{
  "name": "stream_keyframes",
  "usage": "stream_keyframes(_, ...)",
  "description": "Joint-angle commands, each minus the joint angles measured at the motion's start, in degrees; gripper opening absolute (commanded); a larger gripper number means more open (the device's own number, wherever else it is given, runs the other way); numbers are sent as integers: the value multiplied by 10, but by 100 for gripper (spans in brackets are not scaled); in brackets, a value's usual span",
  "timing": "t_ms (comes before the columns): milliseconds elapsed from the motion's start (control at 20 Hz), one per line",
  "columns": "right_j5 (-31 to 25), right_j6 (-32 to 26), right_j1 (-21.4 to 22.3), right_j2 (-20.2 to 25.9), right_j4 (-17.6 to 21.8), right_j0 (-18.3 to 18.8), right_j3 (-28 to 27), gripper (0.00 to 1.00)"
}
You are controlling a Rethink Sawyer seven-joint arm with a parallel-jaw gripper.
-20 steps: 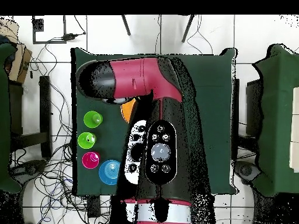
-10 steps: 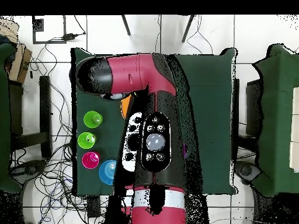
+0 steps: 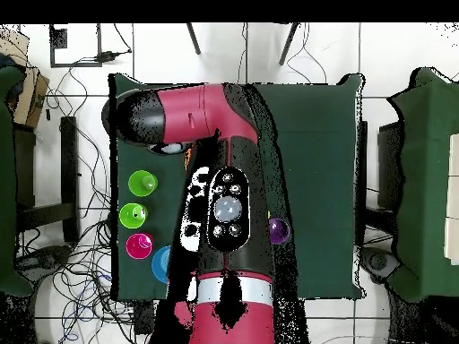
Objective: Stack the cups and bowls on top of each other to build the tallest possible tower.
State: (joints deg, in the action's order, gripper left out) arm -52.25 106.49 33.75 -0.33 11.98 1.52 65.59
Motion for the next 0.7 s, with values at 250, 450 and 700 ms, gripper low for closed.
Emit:
stream_keyframes(250, -38, 33, -4, 18, 2, -9, -39, 100)
stream_keyframes(450, -19, 29, 8, 16, 2, -6, -9, 100)
stream_keyframes(700, -29, 35, 18, 10, 1, -11, -4, 100)
